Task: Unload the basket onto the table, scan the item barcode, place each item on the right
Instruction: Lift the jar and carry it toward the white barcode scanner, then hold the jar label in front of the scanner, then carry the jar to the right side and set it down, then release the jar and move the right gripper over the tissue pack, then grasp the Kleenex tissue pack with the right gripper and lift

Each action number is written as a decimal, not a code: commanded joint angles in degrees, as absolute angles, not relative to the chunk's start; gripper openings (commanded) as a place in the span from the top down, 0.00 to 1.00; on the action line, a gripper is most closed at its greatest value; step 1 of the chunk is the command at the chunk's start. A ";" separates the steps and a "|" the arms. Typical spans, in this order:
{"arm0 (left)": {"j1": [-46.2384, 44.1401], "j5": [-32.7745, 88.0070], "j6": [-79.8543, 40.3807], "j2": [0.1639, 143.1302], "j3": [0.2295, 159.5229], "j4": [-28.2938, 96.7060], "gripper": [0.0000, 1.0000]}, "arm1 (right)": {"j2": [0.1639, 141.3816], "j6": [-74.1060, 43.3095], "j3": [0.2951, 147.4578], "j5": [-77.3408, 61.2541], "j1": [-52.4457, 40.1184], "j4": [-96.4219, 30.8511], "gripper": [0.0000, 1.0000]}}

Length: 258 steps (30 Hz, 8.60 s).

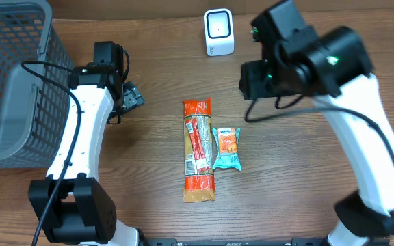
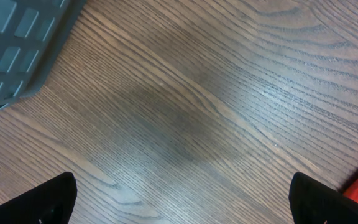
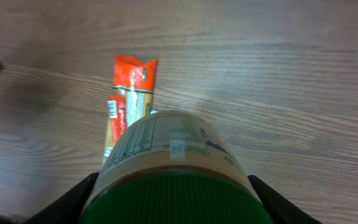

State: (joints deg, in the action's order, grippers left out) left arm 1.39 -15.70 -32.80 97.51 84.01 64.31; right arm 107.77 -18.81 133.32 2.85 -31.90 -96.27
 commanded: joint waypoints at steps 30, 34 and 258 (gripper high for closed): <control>1.06 -16.49 -32.14 96.42 84.86 64.27 0.00 | 132.38 -14.74 132.75 12.47 -30.65 -38.30 0.85; 1.08 -16.49 -32.14 96.42 84.86 64.25 0.00 | 134.74 -14.96 132.75 12.43 -28.53 -31.46 0.85; 1.06 -16.49 -32.14 96.42 84.86 64.25 0.00 | 109.80 -25.78 77.06 0.58 -46.76 -47.90 0.86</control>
State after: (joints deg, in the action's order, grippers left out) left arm 1.37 -15.70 -32.80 97.51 84.01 64.29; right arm 108.44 -25.47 77.45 -3.57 -46.87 -47.59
